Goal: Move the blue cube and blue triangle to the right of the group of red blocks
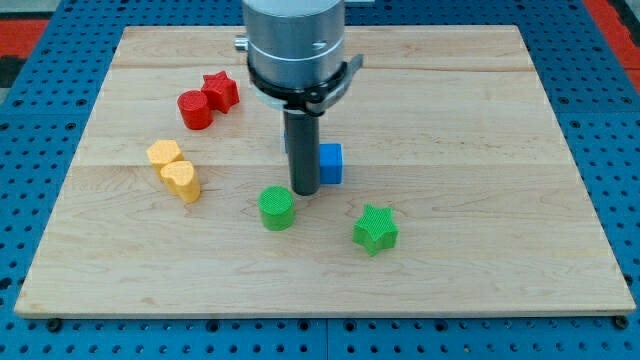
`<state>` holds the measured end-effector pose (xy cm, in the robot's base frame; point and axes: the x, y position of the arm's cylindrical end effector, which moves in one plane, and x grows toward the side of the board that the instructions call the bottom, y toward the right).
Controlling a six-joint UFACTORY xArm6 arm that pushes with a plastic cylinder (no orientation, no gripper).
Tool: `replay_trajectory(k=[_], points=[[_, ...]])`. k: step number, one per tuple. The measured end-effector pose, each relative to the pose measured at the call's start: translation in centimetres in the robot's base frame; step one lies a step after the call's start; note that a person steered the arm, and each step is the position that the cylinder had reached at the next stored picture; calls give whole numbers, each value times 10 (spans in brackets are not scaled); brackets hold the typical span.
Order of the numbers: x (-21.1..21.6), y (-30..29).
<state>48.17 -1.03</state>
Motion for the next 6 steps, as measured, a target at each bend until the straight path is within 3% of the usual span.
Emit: replay_trajectory(k=[1, 2, 3, 4, 6], points=[[9, 25], [-12, 40], [-37, 31], [-41, -19], [-78, -28]])
